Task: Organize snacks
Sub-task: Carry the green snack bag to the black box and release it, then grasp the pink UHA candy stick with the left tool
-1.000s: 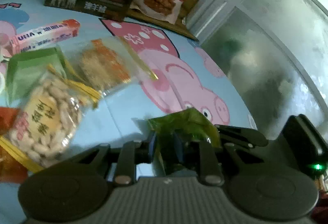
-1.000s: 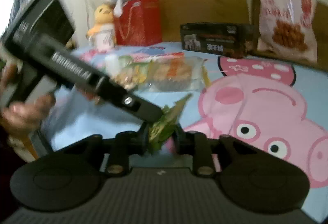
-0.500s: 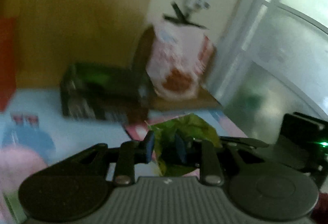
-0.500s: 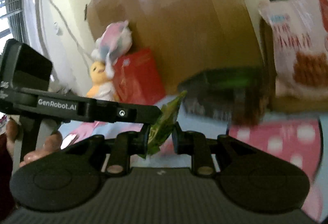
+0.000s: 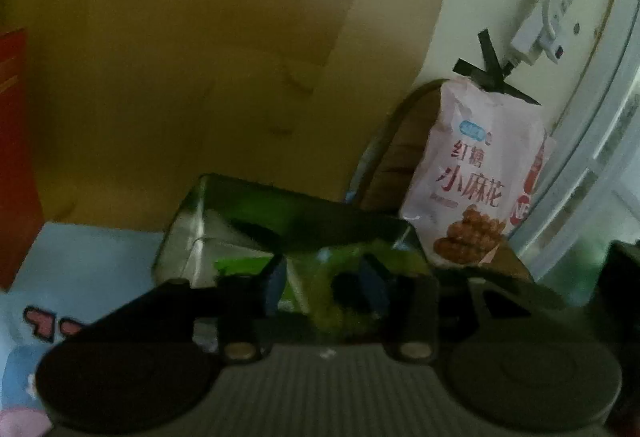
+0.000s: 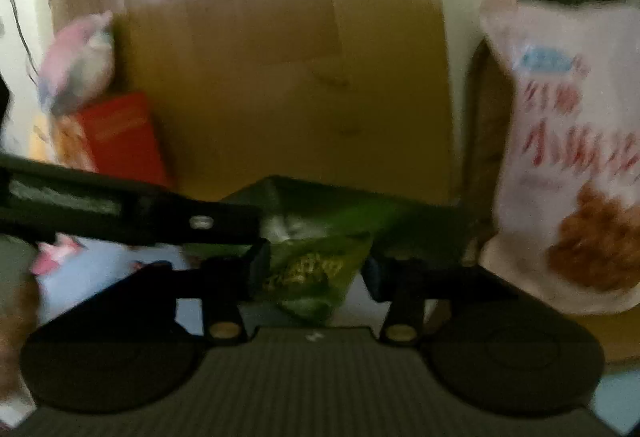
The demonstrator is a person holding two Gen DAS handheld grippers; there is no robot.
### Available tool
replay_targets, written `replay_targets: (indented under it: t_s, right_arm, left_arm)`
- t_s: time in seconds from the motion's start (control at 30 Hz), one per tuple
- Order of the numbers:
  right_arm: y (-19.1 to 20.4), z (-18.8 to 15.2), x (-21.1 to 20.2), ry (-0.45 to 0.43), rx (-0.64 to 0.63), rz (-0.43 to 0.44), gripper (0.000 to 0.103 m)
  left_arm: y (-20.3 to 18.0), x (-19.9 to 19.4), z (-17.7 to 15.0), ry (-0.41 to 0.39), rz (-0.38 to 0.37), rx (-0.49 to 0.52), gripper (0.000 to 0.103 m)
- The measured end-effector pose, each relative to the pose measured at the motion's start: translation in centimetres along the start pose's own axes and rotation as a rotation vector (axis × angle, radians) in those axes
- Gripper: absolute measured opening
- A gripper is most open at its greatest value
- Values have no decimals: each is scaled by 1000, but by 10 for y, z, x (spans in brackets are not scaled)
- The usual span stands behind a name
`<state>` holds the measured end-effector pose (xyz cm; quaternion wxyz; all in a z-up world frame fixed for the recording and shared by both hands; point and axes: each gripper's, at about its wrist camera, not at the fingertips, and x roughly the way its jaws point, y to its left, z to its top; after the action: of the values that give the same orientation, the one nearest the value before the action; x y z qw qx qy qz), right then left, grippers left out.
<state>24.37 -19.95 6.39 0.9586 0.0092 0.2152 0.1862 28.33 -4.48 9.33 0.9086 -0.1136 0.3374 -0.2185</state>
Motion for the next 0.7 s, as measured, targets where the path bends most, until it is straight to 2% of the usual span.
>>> replay_targets:
  t_s: [0.1,0.2,0.33,0.4,0.53,0.63,0.7]
  right_arm:
    - [-5,0,-23,-55,9,-34,53]
    - [-5,-6,-60,-113,38,28,53]
    - [15,-25,-89,-111,-8,62,53]
    - [21,-34,-96,-81,-11,87,53]
    - [40,-46,-85,55,11,234,53]
    - [55,-51,-61,174,15,241,53]
    - [57,-52,-47,214,54,229,53]
  left_arm:
    - [19,-25,-12,-2,-13,-32,42]
    - [39,-59,-34,8,-12,-66,42]
    - [69,-103,-72,16,2,-146,42]
    - [82,-121,-91,27,2,-186,42]
    - [89,-133,-117,95,-15,-211,42]
    - [81,-127,-124,144,-48,-213,42]
    - [74,-121,-125,168,-47,-211,42]
